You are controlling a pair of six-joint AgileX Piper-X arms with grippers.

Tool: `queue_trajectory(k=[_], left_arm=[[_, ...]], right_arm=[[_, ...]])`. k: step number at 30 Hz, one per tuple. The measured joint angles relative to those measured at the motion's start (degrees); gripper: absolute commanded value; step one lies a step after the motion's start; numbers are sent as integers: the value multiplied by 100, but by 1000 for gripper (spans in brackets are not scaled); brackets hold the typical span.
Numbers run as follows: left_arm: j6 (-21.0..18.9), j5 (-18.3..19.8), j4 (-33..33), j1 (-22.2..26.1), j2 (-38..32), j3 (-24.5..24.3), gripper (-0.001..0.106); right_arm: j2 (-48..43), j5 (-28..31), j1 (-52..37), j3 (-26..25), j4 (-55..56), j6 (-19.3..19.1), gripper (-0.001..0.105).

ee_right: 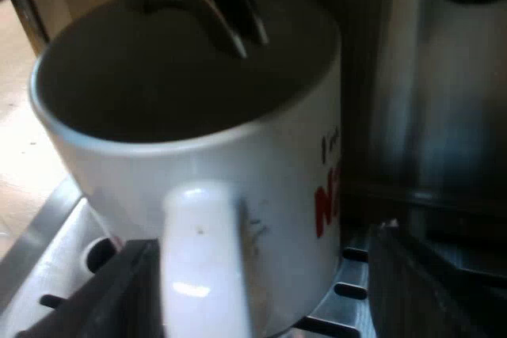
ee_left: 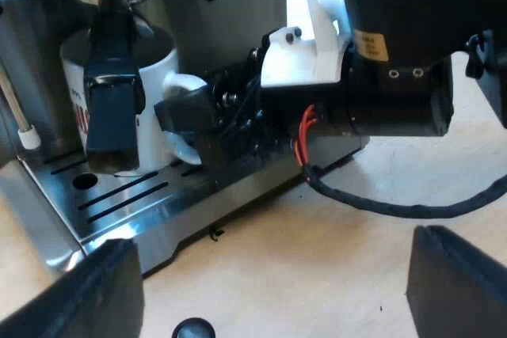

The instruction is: Place mug into machine

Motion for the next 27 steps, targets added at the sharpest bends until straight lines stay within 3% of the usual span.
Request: queue_trajectory(k=[4, 27], left_arm=[[0, 191, 0, 0, 0, -23, 70], [0, 221, 22, 0, -11, -962, 70]], right_arm=[[-207, 70, 111, 0, 6, 20, 57], [-2339, 415, 831, 0, 2704, 278, 54]])
